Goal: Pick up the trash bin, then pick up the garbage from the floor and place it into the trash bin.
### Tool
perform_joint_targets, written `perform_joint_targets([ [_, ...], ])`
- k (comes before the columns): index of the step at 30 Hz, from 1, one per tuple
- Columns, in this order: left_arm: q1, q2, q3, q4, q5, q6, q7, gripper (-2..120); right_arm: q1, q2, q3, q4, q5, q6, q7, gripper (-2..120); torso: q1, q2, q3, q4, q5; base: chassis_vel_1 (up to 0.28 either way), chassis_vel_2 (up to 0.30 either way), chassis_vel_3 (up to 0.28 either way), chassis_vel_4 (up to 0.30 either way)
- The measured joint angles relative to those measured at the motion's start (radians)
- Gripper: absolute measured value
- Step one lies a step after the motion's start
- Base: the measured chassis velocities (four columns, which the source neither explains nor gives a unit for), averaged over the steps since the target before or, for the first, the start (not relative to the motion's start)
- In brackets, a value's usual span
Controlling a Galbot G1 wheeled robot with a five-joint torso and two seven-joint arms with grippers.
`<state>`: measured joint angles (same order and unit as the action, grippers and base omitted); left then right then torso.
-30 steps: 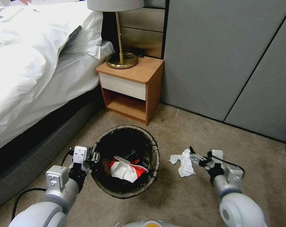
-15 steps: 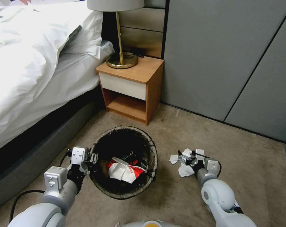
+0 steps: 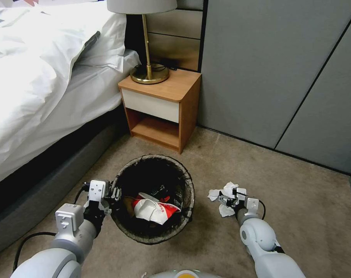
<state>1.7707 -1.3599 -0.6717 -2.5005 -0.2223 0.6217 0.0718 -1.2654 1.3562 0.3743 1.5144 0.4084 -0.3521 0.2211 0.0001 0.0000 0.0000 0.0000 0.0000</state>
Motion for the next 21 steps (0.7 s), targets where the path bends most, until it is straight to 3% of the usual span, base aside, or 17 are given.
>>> perform_joint_targets([
  [21,-0.013,0.007,0.002,0.0,0.0,-0.002,0.005,1,0.11,0.018,-0.018,-0.145,-0.021,0.041,-0.025,100,0.0,0.0,0.0,0.0,0.0,0.0,0.0,0.0,0.0],
])
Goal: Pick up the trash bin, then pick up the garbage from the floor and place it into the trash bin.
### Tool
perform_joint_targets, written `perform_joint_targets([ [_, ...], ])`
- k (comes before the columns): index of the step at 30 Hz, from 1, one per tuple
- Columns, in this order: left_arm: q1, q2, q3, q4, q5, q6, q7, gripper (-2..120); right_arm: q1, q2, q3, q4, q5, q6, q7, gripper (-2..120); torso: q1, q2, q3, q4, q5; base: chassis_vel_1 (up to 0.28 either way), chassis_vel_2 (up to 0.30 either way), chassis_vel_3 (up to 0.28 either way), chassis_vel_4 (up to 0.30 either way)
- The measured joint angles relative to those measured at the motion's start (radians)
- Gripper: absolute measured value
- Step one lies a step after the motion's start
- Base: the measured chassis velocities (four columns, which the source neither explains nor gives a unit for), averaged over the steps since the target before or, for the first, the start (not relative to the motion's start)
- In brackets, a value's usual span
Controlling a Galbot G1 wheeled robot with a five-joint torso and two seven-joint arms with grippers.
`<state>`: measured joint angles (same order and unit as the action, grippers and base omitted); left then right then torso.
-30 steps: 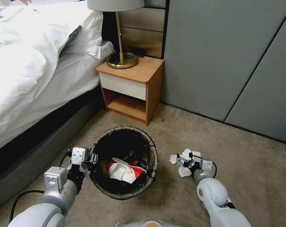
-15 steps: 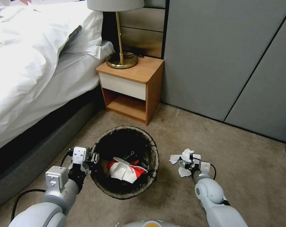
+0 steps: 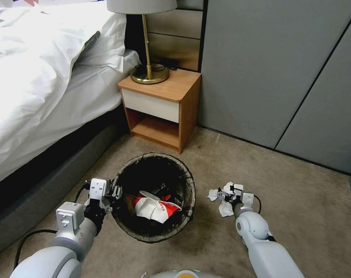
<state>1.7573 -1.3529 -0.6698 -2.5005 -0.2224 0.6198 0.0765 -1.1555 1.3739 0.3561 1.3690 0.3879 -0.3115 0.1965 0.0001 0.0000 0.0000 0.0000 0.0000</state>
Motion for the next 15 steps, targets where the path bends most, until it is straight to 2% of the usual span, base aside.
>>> perform_joint_targets([
  [15,-0.013,0.007,-0.003,0.019,-0.004,-0.005,0.002,1,0.048,0.005,-0.023,-0.116,-0.003,0.032,0.001,99,0.0,0.0,0.0,0.0,0.0,0.0,0.0,0.0,0.0],
])
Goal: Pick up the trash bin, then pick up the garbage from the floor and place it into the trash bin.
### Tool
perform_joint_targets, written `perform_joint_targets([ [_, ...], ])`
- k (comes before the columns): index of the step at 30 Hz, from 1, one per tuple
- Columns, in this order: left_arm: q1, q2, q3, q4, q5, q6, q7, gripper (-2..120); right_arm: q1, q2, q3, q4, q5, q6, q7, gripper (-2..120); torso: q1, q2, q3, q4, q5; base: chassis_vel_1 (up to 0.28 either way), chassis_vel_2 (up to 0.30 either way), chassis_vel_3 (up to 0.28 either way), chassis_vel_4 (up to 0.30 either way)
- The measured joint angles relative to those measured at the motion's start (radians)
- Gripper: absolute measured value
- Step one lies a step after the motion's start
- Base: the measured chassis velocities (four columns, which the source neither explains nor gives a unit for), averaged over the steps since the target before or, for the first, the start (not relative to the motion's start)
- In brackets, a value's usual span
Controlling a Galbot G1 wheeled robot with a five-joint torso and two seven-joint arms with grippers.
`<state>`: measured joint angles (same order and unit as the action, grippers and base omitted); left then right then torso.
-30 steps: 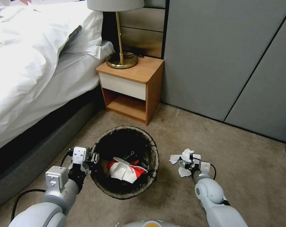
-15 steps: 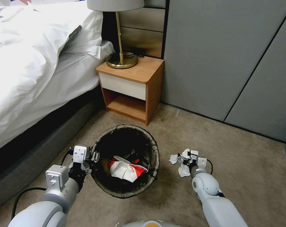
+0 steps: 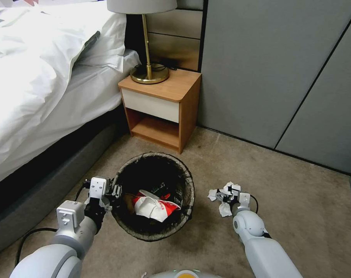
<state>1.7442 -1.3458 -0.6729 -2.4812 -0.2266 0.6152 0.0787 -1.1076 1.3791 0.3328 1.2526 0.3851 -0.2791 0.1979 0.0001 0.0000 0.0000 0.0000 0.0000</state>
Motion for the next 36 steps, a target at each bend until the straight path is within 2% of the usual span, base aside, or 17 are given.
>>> perform_joint_targets([
  [7,-0.006,0.001,0.001,0.009,0.0,-0.002,0.001,1,0.003,0.0,-0.007,-0.022,-0.003,0.012,0.004,91,0.0,0.0,0.0,0.0,0.0,0.0,0.0,0.0,0.0],
  [10,-0.008,0.001,0.002,0.012,0.0,-0.002,0.003,1,0.003,0.001,-0.012,-0.032,-0.004,0.017,0.004,75,0.0,0.0,0.0,0.0,0.0,0.0,0.0,0.0,0.0],
  [13,-0.009,0.002,0.002,0.013,0.0,-0.003,0.003,1,0.003,0.002,-0.013,-0.036,-0.005,0.019,0.004,68,0.0,0.0,0.0,0.0,0.0,0.0,0.0,0.0,0.0],
  [14,-0.01,0.002,0.002,0.013,0.0,-0.003,0.004,1,0.003,0.002,-0.013,-0.039,-0.005,0.021,0.004,61,0.0,0.0,0.0,0.0,0.0,0.0,0.0,0.0,0.0],
  [15,-0.01,0.002,0.002,0.013,0.0,-0.003,0.004,1,0.003,0.002,-0.013,-0.039,-0.005,0.021,0.004,61,0.0,0.0,0.0,0.0,0.0,0.0,0.0,0.0,0.0],
  [19,-0.01,0.002,0.002,0.015,0.0,-0.005,0.005,1,0.002,0.002,-0.018,-0.042,-0.005,0.029,0.003,41,0.0,0.0,0.0,0.0,0.0,0.0,0.0,0.0,0.0],
  [20,-0.01,0.002,0.002,0.015,0.0,-0.005,0.005,1,0.002,0.002,-0.018,-0.042,-0.005,0.029,0.003,41,0.0,0.0,0.0,0.0,0.0,0.0,0.0,0.0,0.0],
  [26,-0.011,0.003,0.002,0.017,0.0,-0.006,0.005,1,0.002,0.003,-0.021,-0.047,-0.004,0.037,0.003,18,0.0,0.0,0.0,0.0,0.0,0.0,0.0,0.0,0.0],
  [27,-0.011,0.003,0.002,0.017,0.0,-0.006,0.005,1,0.002,0.003,-0.021,-0.047,-0.004,0.037,0.003,18,0.0,0.0,0.0,0.0,0.0,0.0,0.0,0.0,0.0],
  [29,-0.012,0.005,0.002,0.017,0.0,-0.006,0.006,1,0.001,0.003,-0.021,-0.048,-0.004,0.04,0.003,6,0.0,0.0,0.0,0.0,0.0,0.0,0.0,0.0,0.0],
  [33,-0.012,0.005,0.002,0.017,0.0,-0.006,0.006,1,0.0,0.003,-0.02,-0.05,-0.004,0.045,0.003,0,0.0,0.0,0.0,0.0,0.0,0.0,0.0,0.0,0.0],
  [36,-0.012,0.006,0.002,0.017,0.0,-0.007,0.006,1,-0.002,0.002,-0.019,-0.05,-0.003,0.048,0.004,0,0.0,0.0,0.0,0.0,0.0,0.0,0.0,0.0,0.0],
])
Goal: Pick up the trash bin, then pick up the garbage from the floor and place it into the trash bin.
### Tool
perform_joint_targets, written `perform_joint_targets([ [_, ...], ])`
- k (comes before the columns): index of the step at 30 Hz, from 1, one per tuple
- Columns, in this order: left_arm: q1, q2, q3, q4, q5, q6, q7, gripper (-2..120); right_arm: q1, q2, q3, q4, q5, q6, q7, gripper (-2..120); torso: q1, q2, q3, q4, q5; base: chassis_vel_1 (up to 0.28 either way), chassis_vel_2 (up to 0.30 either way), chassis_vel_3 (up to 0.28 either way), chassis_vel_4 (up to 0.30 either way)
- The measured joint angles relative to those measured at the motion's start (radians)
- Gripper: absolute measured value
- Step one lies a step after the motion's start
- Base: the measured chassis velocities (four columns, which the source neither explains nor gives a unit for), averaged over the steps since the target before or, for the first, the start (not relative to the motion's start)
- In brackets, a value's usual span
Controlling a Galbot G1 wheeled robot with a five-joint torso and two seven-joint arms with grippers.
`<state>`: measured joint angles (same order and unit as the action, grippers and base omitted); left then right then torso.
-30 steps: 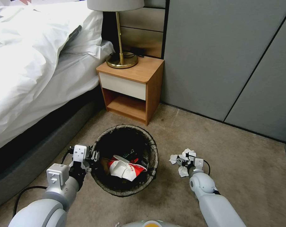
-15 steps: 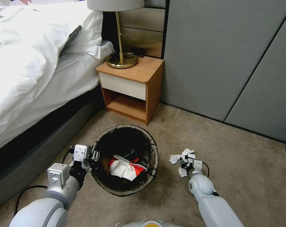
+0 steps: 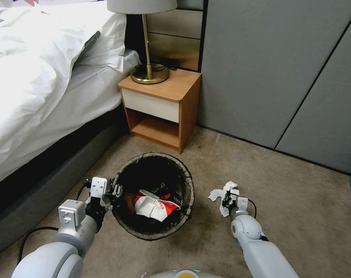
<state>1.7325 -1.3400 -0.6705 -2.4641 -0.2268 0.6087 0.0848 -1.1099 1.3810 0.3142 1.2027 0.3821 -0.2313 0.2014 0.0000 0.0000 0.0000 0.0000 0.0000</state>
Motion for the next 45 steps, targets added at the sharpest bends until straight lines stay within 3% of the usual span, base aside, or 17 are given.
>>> perform_joint_targets([
  [6,0.002,0.001,0.001,-0.003,0.0,0.0,0.0,1,-0.01,-0.007,0.002,0.011,-0.002,0.017,0.009,0,0.0,0.0,0.0,-0.0001,0.0001,0.0,0.0,0.0,0.0],
  [16,0.012,0.004,0.001,-0.024,0.001,0.001,0.002,1,-0.105,-0.024,0.096,0.265,-0.133,0.002,-0.043,0,0.0,0.0,0.0,-0.0001,0.0001,0.0,0.0,0.0,0.0],
  [22,0.014,0.004,0.004,-0.026,0.002,0.002,0.002,1,-0.185,-0.08,0.13,0.61,-0.045,-0.06,-0.034,0,0.0,0.0,0.0,0.0,-0.0001,0.0,0.0,0.0,0.0],
  [27,0.012,0.005,0.004,-0.026,0.0,0.003,0.002,1,-0.219,-0.116,0.134,0.781,0.027,-0.096,-0.019,0,0.0,0.0,0.0,-0.0002,0.0002,0.0,0.0,0.0,0.0],
  [31,0.01,0.002,0.01,-0.022,0.002,0.003,0.002,1,-0.224,-0.177,0.114,0.994,0.125,-0.143,0.006,0,0.0,0.0,0.0,0.0,-0.0001,0.0,0.0,0.0,0.0],
  [40,0.014,-0.003,0.018,-0.022,0.013,0.005,0.002,1,-0.178,-0.289,0.043,1.161,0.237,-0.159,0.008,0,0.0,0.0,0.0,0.0001,0.0001,0.0,0.0,0.0,0.0],
  [45,0.015,-0.006,0.017,-0.022,0.017,0.006,0.001,1,-0.156,-0.35,-0.008,1.193,0.251,-0.156,-0.079,0,0.0,0.0,0.0,-0.0001,0.0001,0.0,0.0,0.0,0.0],
])
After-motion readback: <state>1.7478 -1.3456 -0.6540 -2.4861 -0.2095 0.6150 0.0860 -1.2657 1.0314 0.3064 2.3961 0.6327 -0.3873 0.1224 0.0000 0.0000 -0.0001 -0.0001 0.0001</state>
